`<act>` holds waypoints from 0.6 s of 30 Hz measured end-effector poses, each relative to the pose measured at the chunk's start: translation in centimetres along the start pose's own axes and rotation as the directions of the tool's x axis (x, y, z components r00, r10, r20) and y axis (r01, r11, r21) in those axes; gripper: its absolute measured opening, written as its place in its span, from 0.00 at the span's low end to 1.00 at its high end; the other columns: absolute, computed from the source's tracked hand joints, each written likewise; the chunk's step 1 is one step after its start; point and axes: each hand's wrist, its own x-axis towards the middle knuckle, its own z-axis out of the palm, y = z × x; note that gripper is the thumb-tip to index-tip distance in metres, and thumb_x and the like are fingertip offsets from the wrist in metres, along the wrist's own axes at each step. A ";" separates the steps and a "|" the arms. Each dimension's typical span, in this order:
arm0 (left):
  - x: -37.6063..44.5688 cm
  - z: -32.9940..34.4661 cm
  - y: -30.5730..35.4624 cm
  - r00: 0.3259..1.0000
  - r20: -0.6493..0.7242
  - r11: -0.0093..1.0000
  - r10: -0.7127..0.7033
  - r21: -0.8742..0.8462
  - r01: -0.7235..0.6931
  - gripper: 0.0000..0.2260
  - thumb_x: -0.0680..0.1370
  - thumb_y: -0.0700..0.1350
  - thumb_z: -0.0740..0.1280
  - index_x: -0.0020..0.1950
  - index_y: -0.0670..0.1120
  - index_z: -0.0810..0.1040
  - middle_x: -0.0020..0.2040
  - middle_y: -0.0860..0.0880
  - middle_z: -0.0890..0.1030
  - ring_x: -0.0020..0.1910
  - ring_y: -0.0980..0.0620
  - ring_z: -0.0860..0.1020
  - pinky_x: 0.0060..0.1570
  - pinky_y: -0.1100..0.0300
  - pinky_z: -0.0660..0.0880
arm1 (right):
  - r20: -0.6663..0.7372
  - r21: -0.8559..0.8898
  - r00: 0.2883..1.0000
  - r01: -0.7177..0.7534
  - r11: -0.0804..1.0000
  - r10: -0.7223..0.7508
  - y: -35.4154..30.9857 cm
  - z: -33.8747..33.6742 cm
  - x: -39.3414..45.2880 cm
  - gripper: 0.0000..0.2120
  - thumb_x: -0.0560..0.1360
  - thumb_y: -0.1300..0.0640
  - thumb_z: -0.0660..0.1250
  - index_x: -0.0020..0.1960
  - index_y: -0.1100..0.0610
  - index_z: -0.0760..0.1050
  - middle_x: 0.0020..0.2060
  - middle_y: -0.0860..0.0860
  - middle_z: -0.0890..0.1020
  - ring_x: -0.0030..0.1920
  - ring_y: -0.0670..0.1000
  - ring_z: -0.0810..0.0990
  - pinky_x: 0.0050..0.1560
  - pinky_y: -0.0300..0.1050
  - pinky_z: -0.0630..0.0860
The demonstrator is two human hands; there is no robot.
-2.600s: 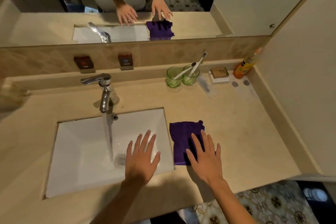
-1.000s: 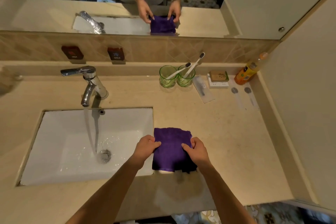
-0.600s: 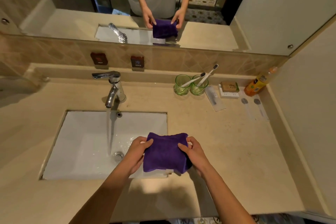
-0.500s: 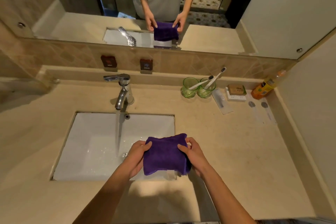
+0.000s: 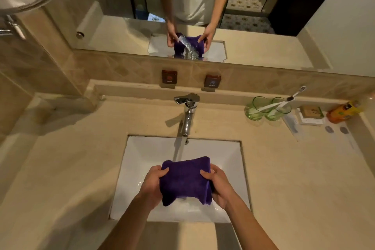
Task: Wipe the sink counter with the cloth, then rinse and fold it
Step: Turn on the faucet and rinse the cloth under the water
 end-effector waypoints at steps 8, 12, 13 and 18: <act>2.6 -1.1 2.0 0.997 -0.067 0.993 0.034 0.119 -0.025 0.27 0.72 0.43 0.74 0.69 0.55 0.70 0.66 0.42 0.76 0.61 0.39 0.78 0.43 0.43 0.82 | -0.168 -0.269 0.986 -0.061 0.961 0.015 0.0 4.0 4.1 0.12 0.83 0.67 0.59 0.63 0.57 0.75 0.51 0.58 0.84 0.45 0.55 0.83 0.39 0.51 0.81; 3.2 0.2 1.9 0.996 -0.058 0.997 -0.072 0.008 0.072 0.18 0.84 0.54 0.60 0.67 0.44 0.75 0.57 0.40 0.84 0.49 0.41 0.84 0.38 0.49 0.83 | -0.147 -0.275 0.986 -0.121 0.954 0.083 0.5 6.3 6.1 0.15 0.78 0.66 0.57 0.61 0.54 0.72 0.56 0.61 0.81 0.55 0.61 0.82 0.52 0.63 0.83; 3.5 0.6 1.6 0.991 -0.022 0.991 -0.130 -0.027 0.130 0.22 0.84 0.57 0.58 0.63 0.41 0.78 0.51 0.40 0.86 0.45 0.42 0.86 0.37 0.49 0.83 | -0.143 -0.263 0.986 -0.124 0.957 0.088 0.8 6.9 6.6 0.15 0.77 0.67 0.58 0.60 0.55 0.73 0.56 0.62 0.82 0.55 0.62 0.82 0.54 0.63 0.82; 6.6 1.7 -0.4 0.967 0.079 0.937 -0.244 -0.236 0.256 0.19 0.83 0.54 0.58 0.53 0.40 0.81 0.45 0.40 0.82 0.45 0.42 0.81 0.46 0.49 0.78 | -0.097 -0.418 0.995 -0.029 0.908 -0.013 3.1 9.7 7.1 0.04 0.79 0.60 0.60 0.49 0.57 0.73 0.40 0.54 0.81 0.38 0.53 0.79 0.39 0.50 0.77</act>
